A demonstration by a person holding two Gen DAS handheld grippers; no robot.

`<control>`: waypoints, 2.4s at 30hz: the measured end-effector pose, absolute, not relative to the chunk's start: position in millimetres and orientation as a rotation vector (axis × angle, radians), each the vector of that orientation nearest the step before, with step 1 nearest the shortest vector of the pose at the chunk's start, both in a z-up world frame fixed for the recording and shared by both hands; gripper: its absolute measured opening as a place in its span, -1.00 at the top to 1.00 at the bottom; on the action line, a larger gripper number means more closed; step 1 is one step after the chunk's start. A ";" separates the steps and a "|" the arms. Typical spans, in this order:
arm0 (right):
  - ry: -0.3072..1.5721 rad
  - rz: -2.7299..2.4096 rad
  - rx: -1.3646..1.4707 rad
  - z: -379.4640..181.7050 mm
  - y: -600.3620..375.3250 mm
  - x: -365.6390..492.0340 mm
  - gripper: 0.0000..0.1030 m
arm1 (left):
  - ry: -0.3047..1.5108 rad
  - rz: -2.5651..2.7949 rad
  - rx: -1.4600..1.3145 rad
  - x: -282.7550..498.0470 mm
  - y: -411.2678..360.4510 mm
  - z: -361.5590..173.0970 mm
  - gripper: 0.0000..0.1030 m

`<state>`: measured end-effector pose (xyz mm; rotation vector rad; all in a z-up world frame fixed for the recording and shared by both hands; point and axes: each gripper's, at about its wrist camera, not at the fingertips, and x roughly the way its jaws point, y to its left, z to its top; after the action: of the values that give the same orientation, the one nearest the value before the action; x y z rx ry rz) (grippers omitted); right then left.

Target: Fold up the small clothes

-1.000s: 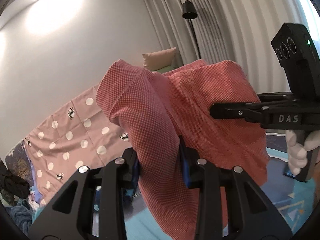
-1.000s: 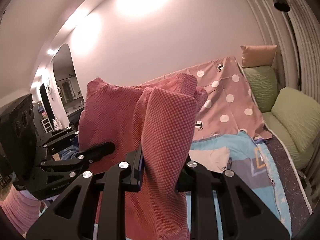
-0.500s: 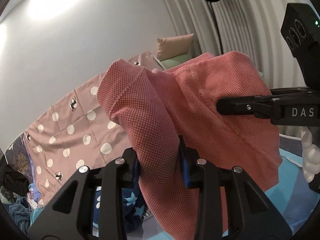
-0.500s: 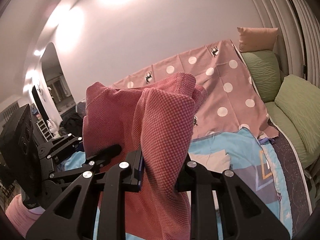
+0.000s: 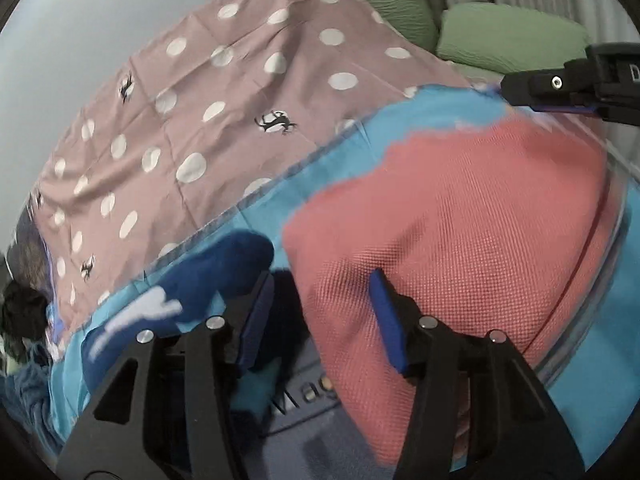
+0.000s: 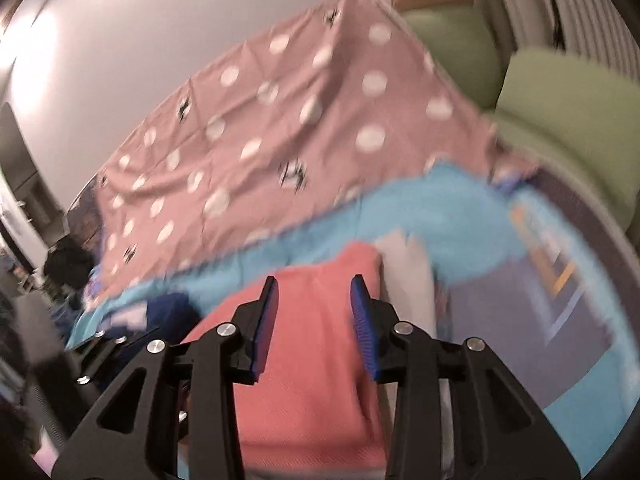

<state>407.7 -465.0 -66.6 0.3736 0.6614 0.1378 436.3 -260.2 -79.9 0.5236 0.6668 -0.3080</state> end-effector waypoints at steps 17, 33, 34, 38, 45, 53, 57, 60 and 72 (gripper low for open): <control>0.588 0.013 0.236 -50.3 -430.8 216.6 -0.13 | 0.599 -0.442 0.281 296.2 -218.7 -44.7 -0.60; 0.353 -0.117 0.196 23.8 -387.6 7.0 -0.97 | 0.529 -0.350 0.109 108.5 -160.7 34.2 -0.96; 0.366 -0.122 0.189 22.5 -383.9 2.0 -0.97 | 0.540 -0.323 0.114 99.7 -159.0 36.1 -0.96; 0.413 -0.103 0.231 17.0 -374.7 -14.3 -0.97 | 0.555 -0.280 0.128 69.8 -151.8 42.3 -0.96; 0.403 -0.107 0.217 24.0 -357.3 -38.0 -0.97 | 0.543 -0.281 0.094 30.3 -138.0 54.8 -0.96; 0.407 -0.098 0.194 27.8 -347.5 -53.5 -0.97 | 0.527 -0.315 0.097 6.8 -134.6 61.3 -0.96; 0.434 -0.096 0.181 27.1 -345.2 -57.4 -0.97 | 0.529 -0.304 0.107 0.1 -136.3 60.2 -0.96; 0.437 -0.099 0.178 27.3 -344.8 -59.8 -0.97 | 0.534 -0.306 0.106 -3.2 -136.0 58.5 -0.96; 0.451 -0.092 0.163 25.7 -342.4 -64.8 -0.97 | 0.560 -0.306 0.108 -6.4 -135.1 53.1 -0.96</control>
<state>-64.8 -342.4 25.7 0.1632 0.4506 -0.0919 -6.4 -135.1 53.1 0.1076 0.5602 -0.3063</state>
